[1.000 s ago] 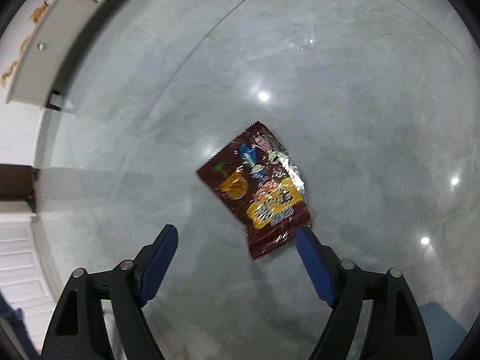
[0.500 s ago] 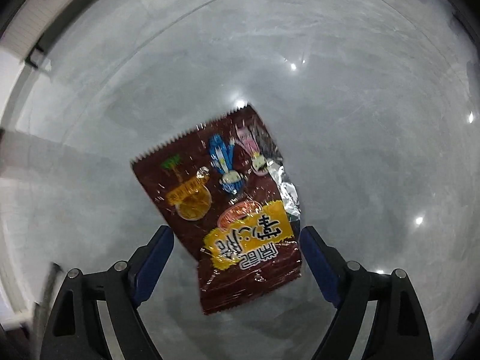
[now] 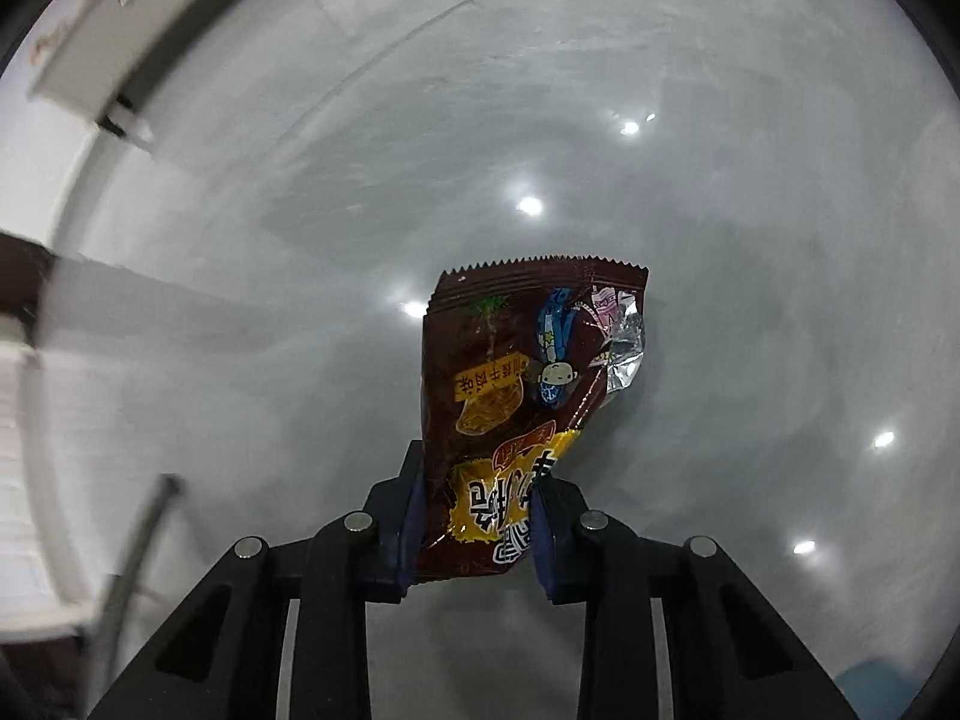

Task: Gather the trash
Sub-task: 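Carry the brown packet to the bin and open the right tool, then move both tools back over the rug toward the remaining trash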

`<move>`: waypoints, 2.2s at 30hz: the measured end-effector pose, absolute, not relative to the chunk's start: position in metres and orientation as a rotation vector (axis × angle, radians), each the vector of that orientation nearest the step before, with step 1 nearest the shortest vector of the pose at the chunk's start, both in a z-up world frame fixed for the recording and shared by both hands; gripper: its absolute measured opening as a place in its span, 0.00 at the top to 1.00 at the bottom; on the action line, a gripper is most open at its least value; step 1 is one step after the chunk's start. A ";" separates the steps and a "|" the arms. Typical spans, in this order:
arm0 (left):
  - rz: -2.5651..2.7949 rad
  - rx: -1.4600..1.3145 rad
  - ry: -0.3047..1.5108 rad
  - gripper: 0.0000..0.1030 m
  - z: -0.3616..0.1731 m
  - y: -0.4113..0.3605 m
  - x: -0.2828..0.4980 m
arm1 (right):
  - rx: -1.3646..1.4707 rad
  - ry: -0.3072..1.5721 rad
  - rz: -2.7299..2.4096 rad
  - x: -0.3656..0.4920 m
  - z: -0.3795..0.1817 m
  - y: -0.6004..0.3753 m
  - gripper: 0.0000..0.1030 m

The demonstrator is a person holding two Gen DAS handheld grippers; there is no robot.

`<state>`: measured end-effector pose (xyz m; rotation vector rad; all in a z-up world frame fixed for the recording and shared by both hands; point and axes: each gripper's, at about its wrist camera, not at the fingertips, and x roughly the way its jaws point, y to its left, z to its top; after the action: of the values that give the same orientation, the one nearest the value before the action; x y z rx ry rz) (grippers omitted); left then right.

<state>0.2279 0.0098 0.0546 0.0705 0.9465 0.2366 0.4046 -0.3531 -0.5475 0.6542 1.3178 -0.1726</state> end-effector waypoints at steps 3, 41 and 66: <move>0.201 0.008 0.953 0.51 0.048 0.021 0.222 | 0.771 1.215 -0.102 0.387 -0.516 -0.346 0.73; 0.159 -0.157 0.827 0.51 -0.037 0.152 0.150 | 0.375 0.951 -0.315 0.025 -0.169 -0.400 0.30; 0.134 -0.201 0.753 0.51 -0.017 0.179 0.124 | 0.276 0.581 -0.084 -0.028 0.045 -0.339 0.26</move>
<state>0.1244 0.1791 -0.0170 -0.2012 0.7531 0.1340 -0.0280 -0.3385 0.0449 0.2764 0.5813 -0.0843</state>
